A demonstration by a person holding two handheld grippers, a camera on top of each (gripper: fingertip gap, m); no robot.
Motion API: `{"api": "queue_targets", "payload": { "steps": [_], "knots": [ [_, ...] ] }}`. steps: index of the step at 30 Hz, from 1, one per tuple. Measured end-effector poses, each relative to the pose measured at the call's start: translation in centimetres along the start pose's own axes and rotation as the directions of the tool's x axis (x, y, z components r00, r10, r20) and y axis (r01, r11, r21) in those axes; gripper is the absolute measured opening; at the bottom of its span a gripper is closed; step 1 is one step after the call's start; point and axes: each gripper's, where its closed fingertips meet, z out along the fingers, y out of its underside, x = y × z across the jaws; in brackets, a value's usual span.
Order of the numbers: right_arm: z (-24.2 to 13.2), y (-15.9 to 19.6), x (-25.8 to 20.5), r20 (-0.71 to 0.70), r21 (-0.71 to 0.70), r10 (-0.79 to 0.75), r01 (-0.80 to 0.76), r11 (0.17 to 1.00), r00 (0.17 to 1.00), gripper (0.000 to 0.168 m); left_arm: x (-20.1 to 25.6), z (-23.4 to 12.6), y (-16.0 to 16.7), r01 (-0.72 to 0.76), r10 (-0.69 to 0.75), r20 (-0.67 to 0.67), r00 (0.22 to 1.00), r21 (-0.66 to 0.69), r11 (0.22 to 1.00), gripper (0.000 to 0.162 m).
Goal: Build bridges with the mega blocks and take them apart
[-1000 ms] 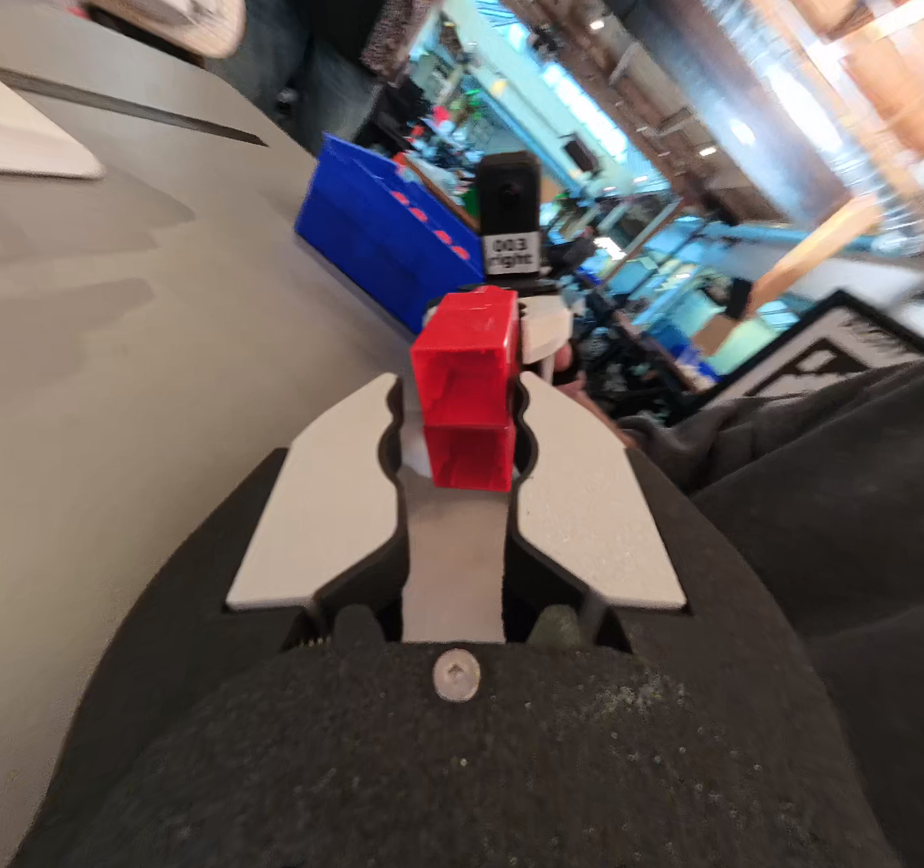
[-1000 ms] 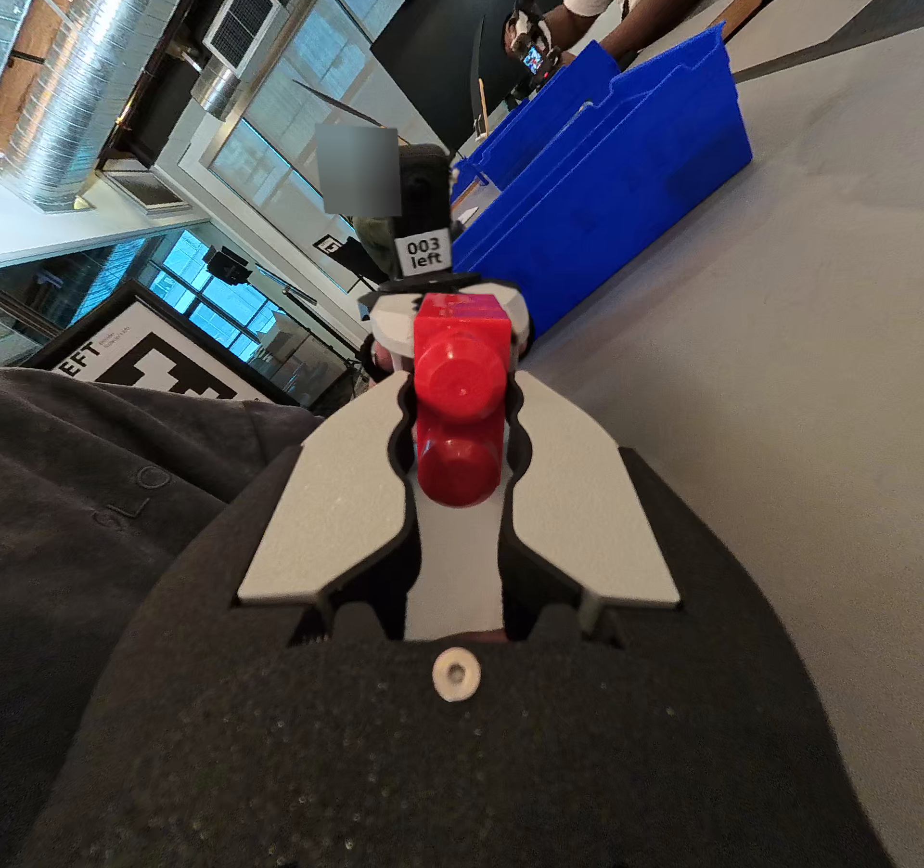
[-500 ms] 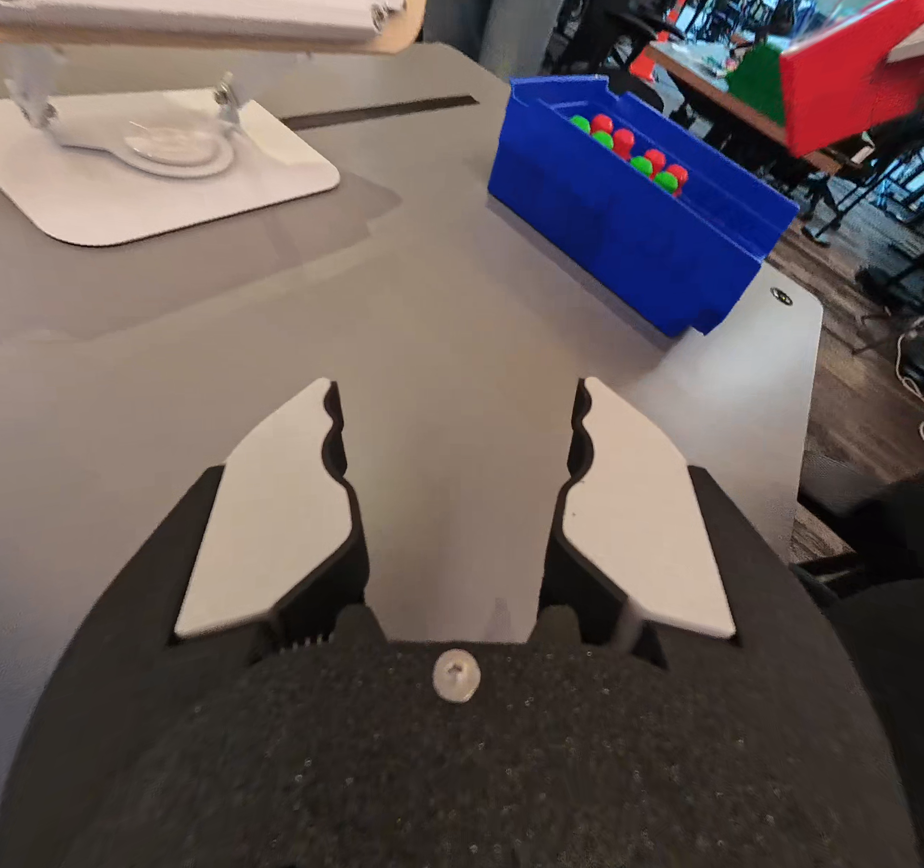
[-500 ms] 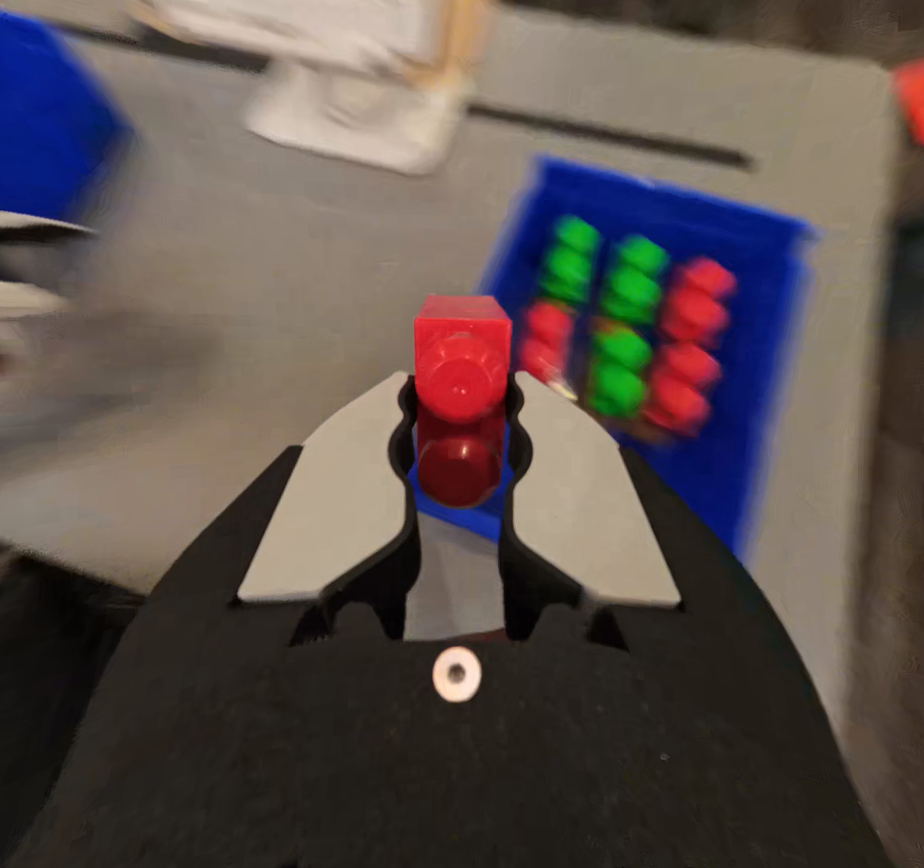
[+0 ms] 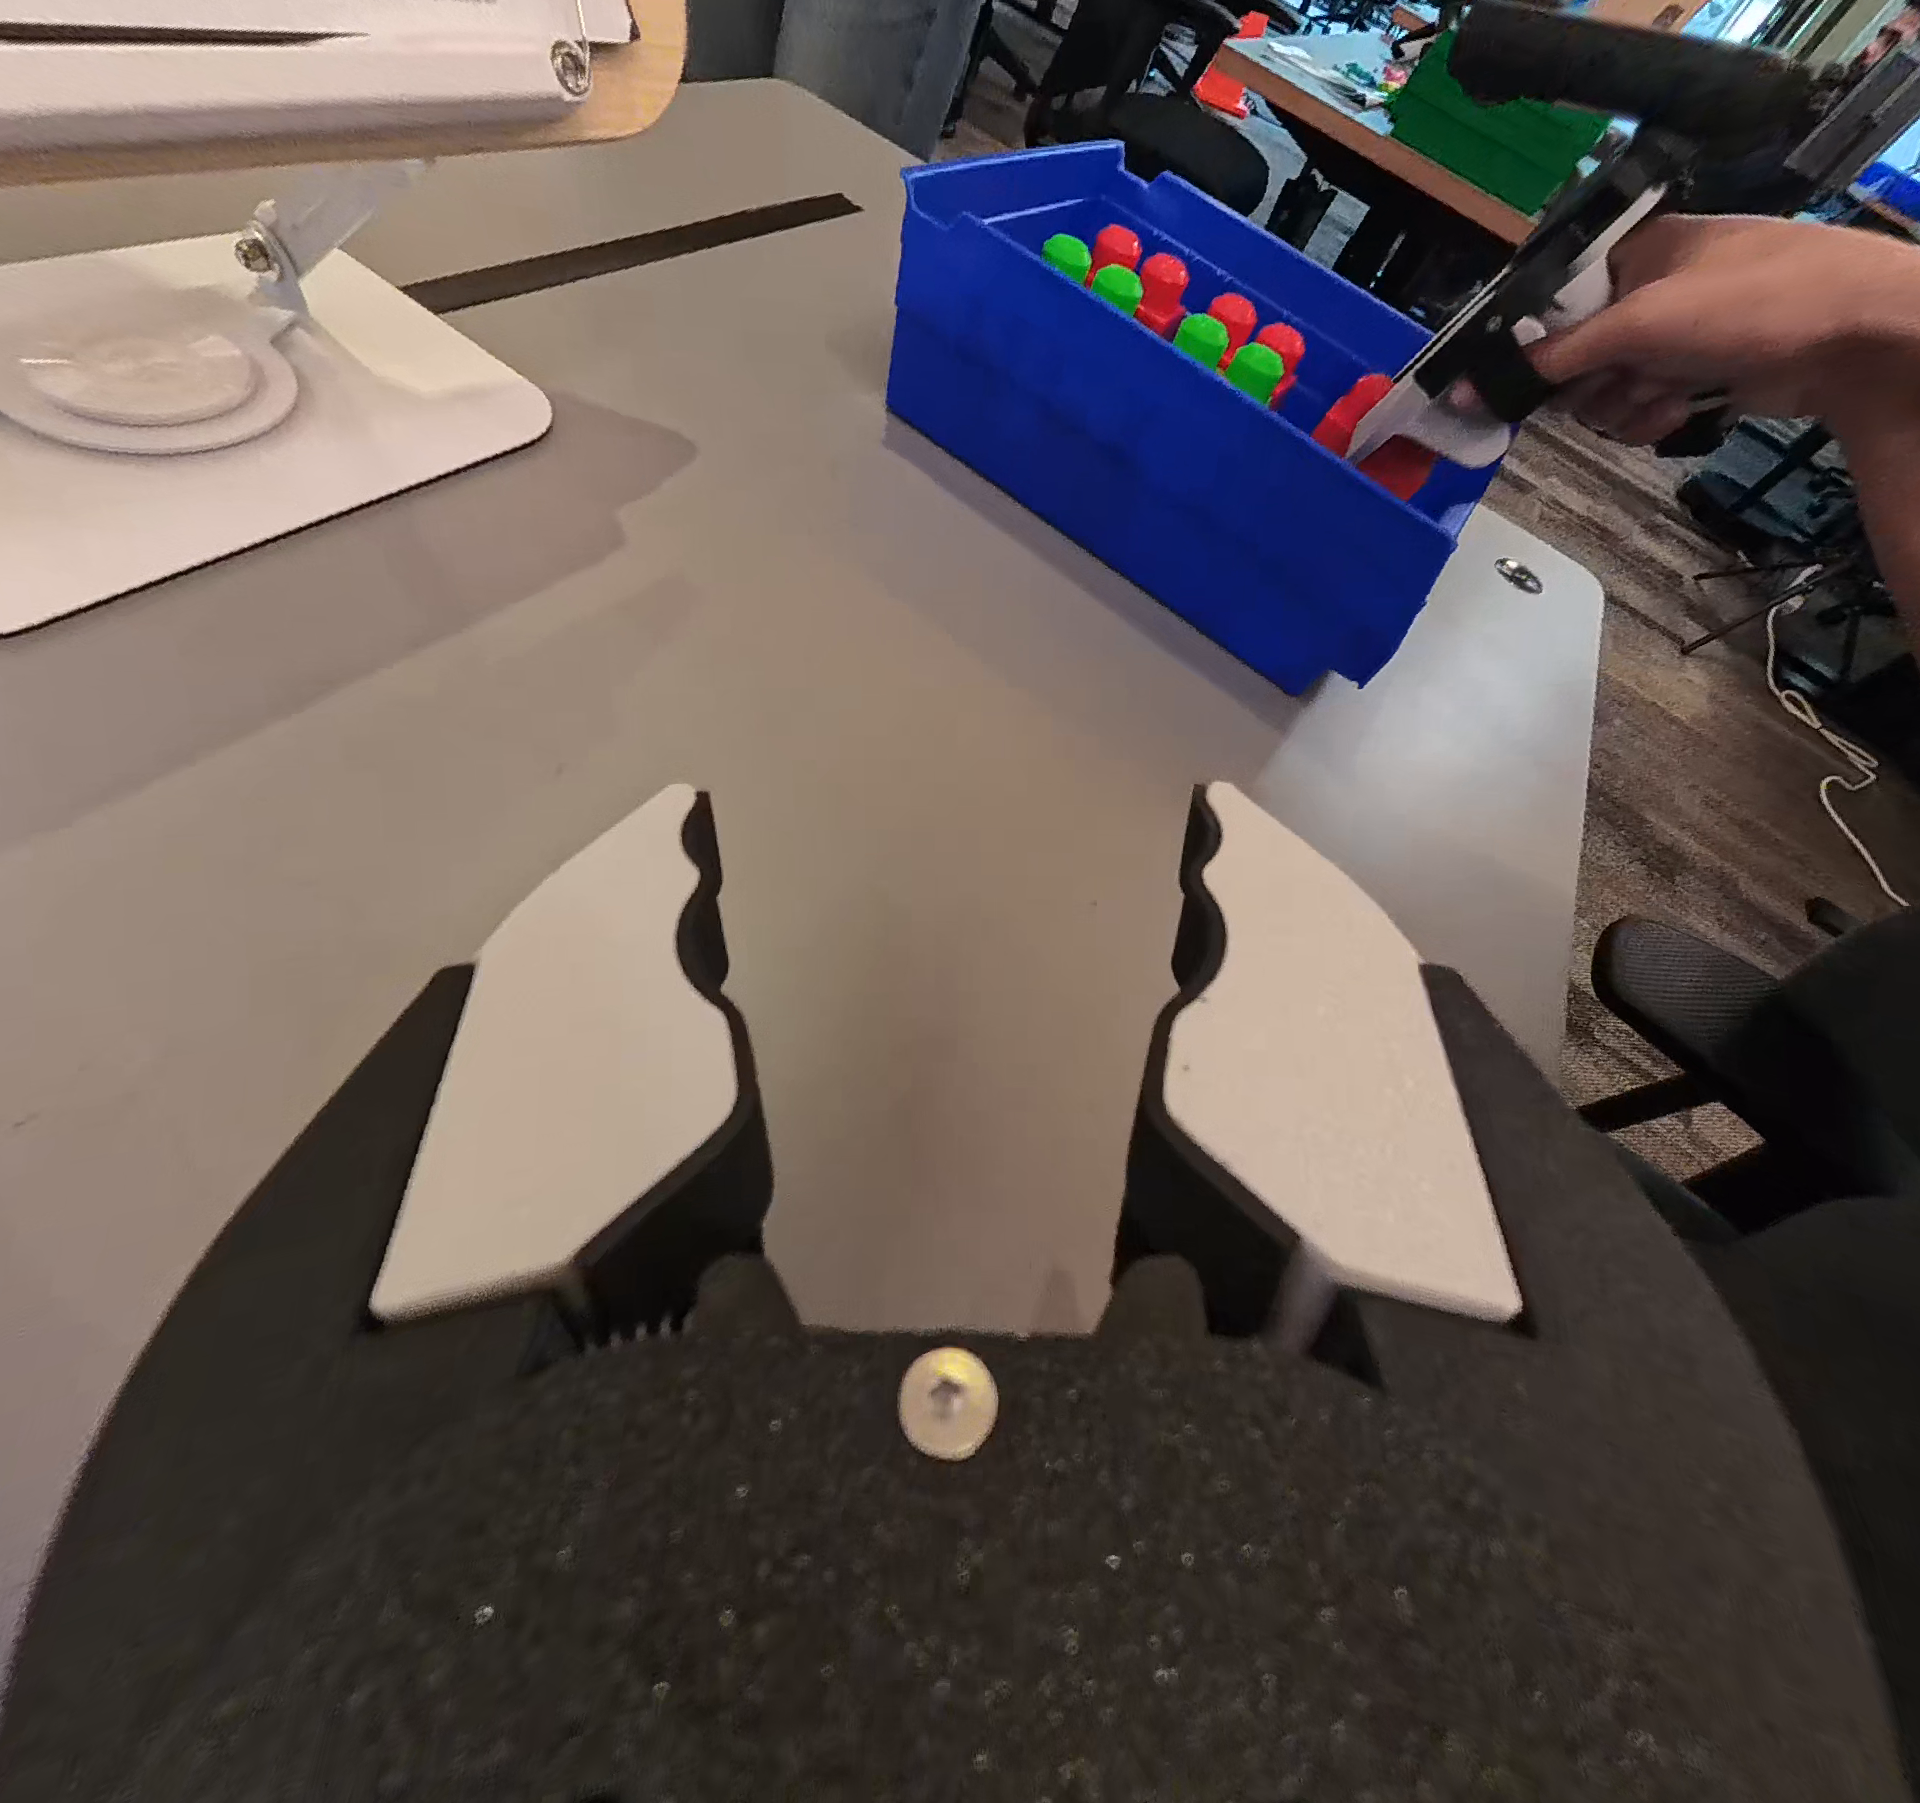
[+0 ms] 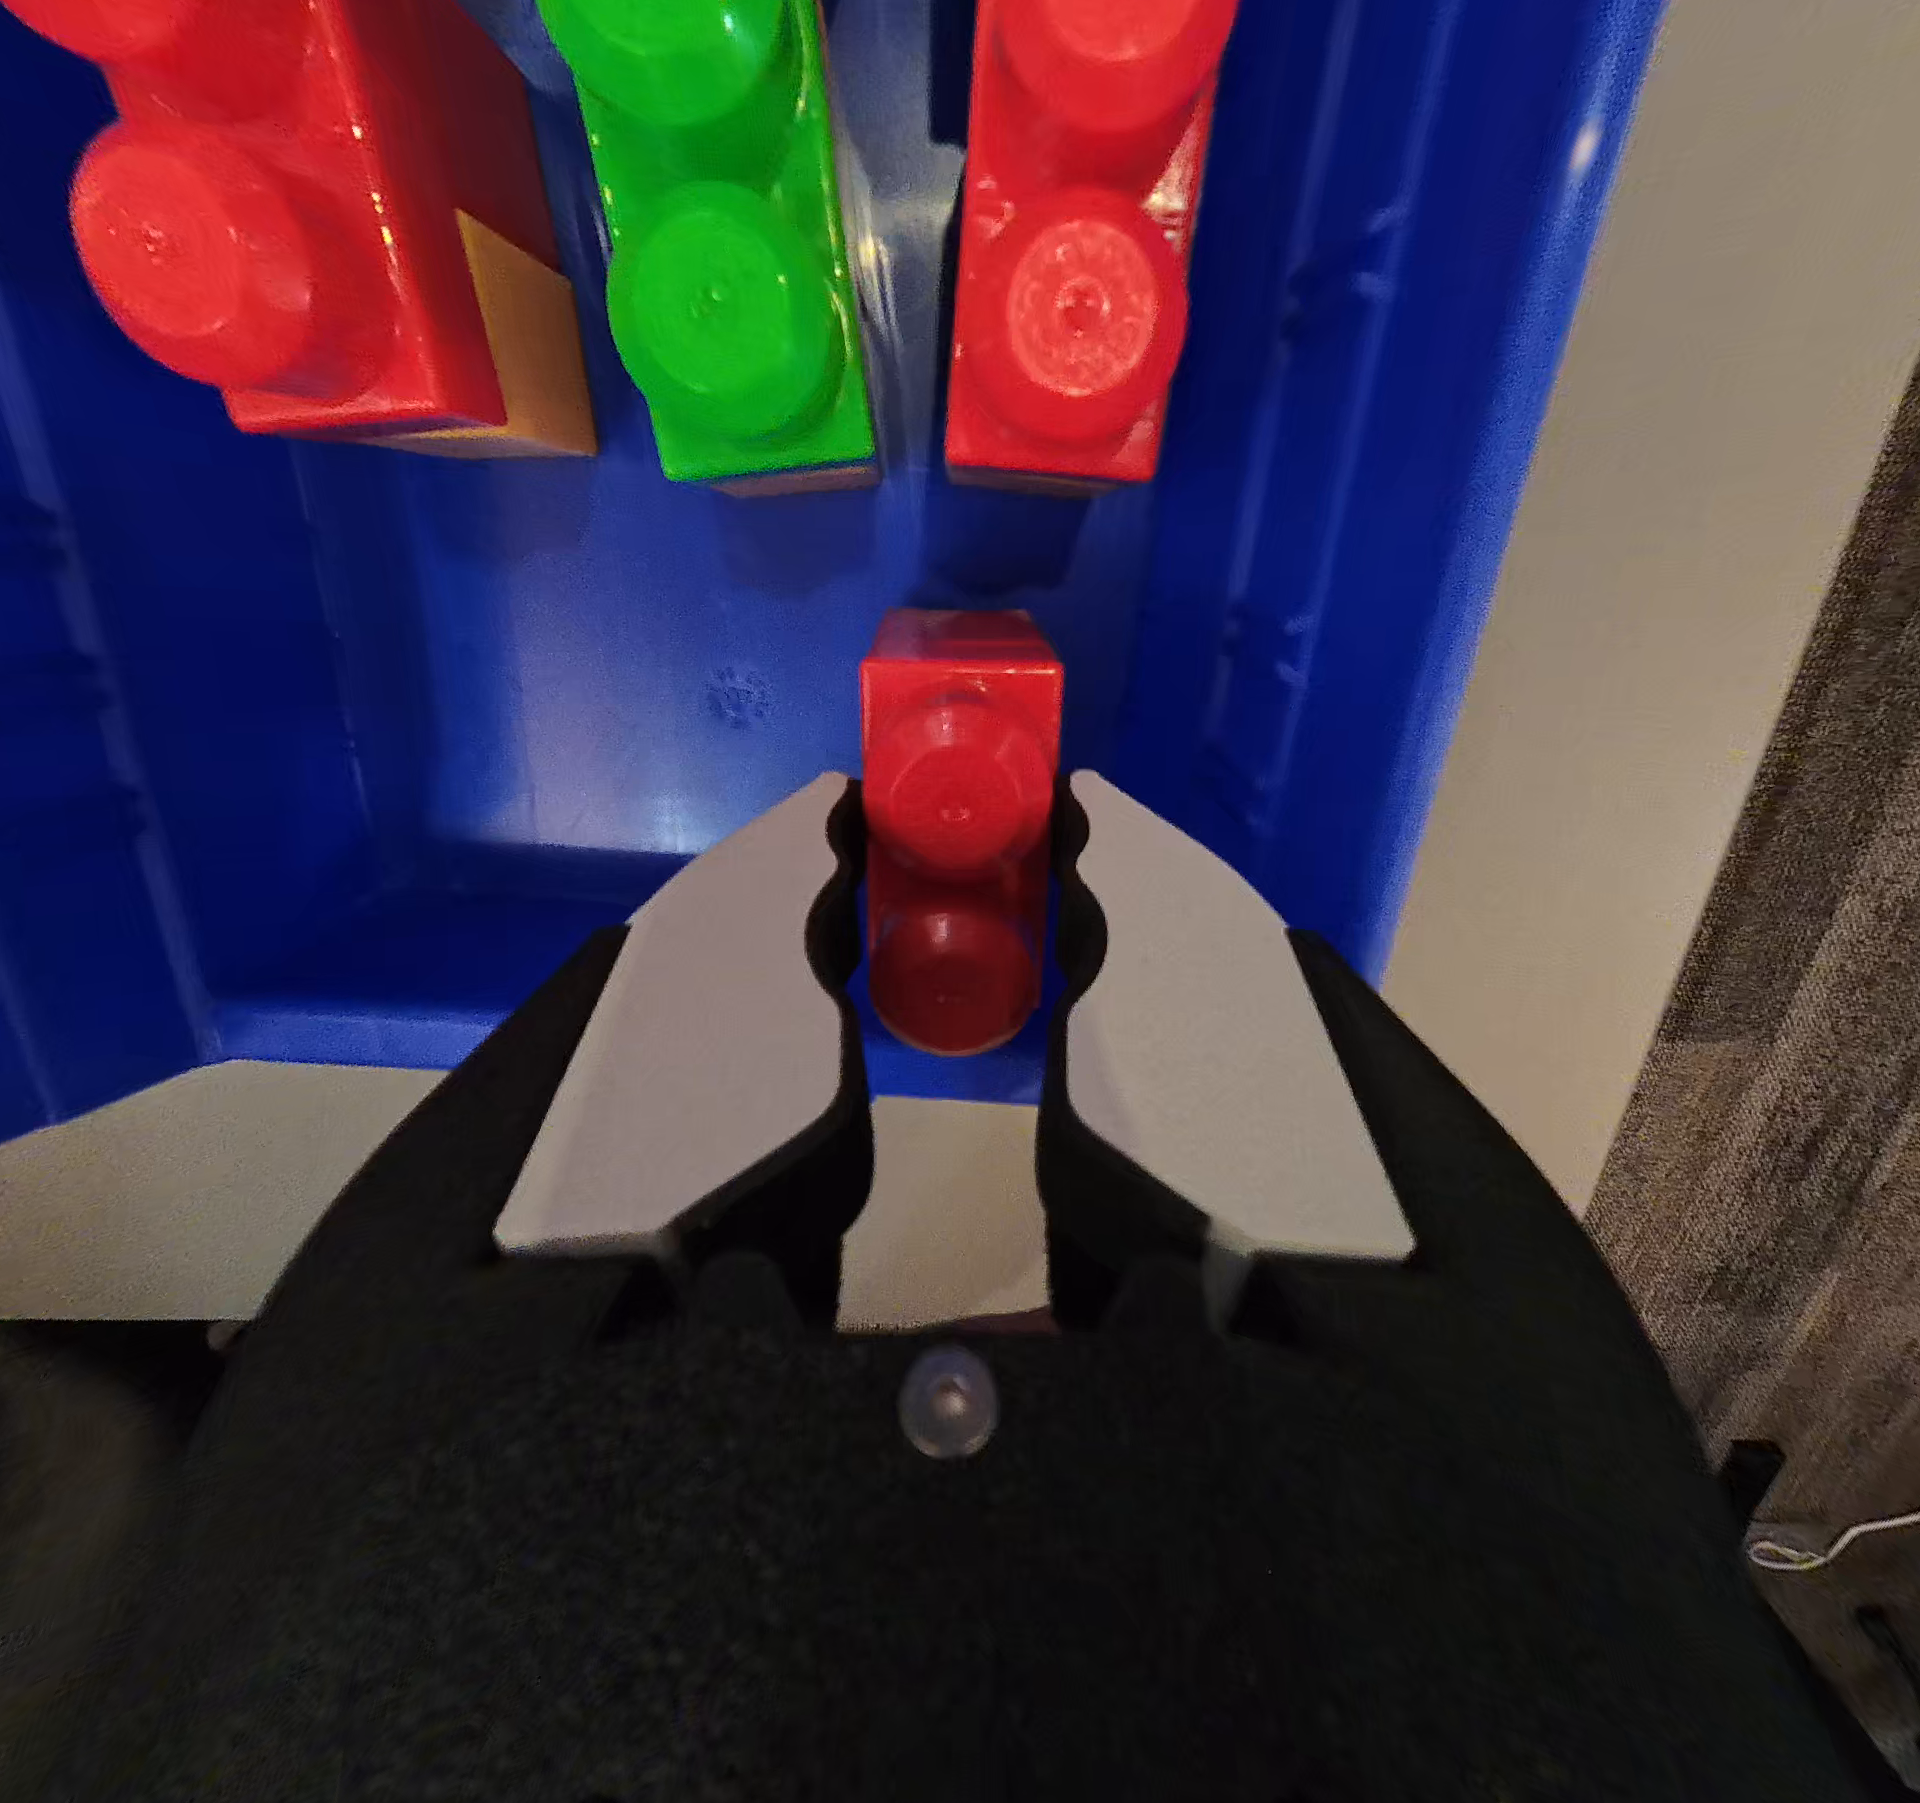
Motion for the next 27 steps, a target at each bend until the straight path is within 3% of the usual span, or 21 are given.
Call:
{"api": "queue_targets", "payload": {
  "steps": [4,6,9,11,13,15,17,20,22,27],
  "knots": [
    [0.7,-0.3,-0.2,0.000,-0.002,0.000,0.000,1.000,1.000,0.034,-0.6,0.0,0.4,0.006,-0.006,0.015,1.000,-0.015,1.000,0.084],
    [0.4,-0.6,0.3,-0.046,0.023,-0.014,0.015,1.000,0.999,0.051,-0.9,0.0,0.6,0.006,-0.006,0.030,1.000,-0.020,1.000,0.085],
    [-4.3,-2.3,-1.4,-0.049,0.219,-0.046,0.056,0.974,0.998,0.063,-1.3,-0.4,0.9,0.003,-0.002,0.054,0.999,-0.024,1.000,0.085],
    [-9.6,-4.5,-5.3,-0.018,0.479,-0.137,0.129,0.868,0.990,0.060,-1.6,-0.8,1.1,0.002,0.000,0.078,0.997,-0.021,1.000,0.085],
    [-14.0,-5.6,-11.6,0.056,0.702,-0.287,0.167,0.692,0.956,0.057,-2.0,-1.2,1.4,0.006,-0.004,0.106,0.994,-0.022,1.000,0.085],
    [-15.3,-5.2,-18.9,0.159,0.814,-0.456,0.145,0.562,0.876,0.056,-2.2,-1.6,1.7,0.017,-0.015,0.134,0.991,-0.017,1.000,0.084],
    [-14.0,-4.4,-24.9,0.256,0.861,-0.557,0.075,0.503,0.790,0.055,-2.5,-2.1,2.1,0.028,-0.026,0.170,0.985,-0.009,1.000,0.083],
    [-9.4,-3.2,-30.9,0.351,0.862,-0.606,0.006,0.506,0.713,0.056,-2.6,-3.3,3.1,0.037,-0.033,0.241,0.970,-0.010,0.999,0.082],
    [-6.7,-2.3,-33.2,0.357,0.856,-0.612,0.015,0.517,0.705,0.054,-2.5,-4.3,4.0,0.037,-0.034,0.290,0.956,-0.006,0.999,0.081],
    [-4.5,0.1,-36.2,0.367,0.855,-0.669,0.049,0.516,0.647,0.051,-2.1,-6.7,6.7,0.031,-0.026,0.387,0.922,-0.005,1.000,0.078]
  ]
}}
